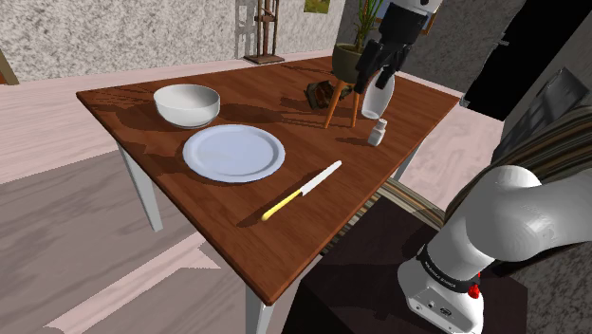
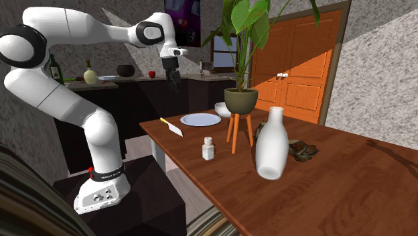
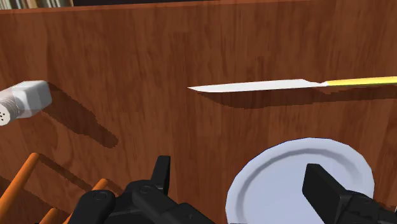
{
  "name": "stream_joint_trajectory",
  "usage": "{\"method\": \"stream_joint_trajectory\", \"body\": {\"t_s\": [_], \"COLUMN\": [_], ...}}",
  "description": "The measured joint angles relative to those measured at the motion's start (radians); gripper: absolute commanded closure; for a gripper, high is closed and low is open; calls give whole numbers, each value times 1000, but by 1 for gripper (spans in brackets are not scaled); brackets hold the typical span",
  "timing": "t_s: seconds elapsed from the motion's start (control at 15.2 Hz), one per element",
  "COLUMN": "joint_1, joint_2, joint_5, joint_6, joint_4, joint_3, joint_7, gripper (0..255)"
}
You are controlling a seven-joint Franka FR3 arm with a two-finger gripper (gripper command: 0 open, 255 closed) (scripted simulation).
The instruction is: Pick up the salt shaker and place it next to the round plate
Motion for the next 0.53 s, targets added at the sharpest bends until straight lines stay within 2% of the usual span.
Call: {"method": "stream_joint_trajectory", "body": {"t_s": [0.13,0.53], "joint_1": [-3,-38], "joint_2": [1,31], "joint_5": [-5,-75], "joint_6": [3,59], "joint_4": [-4,-58], "joint_3": [-9,-124], "joint_7": [-12,-156], "gripper": [0,0]}}
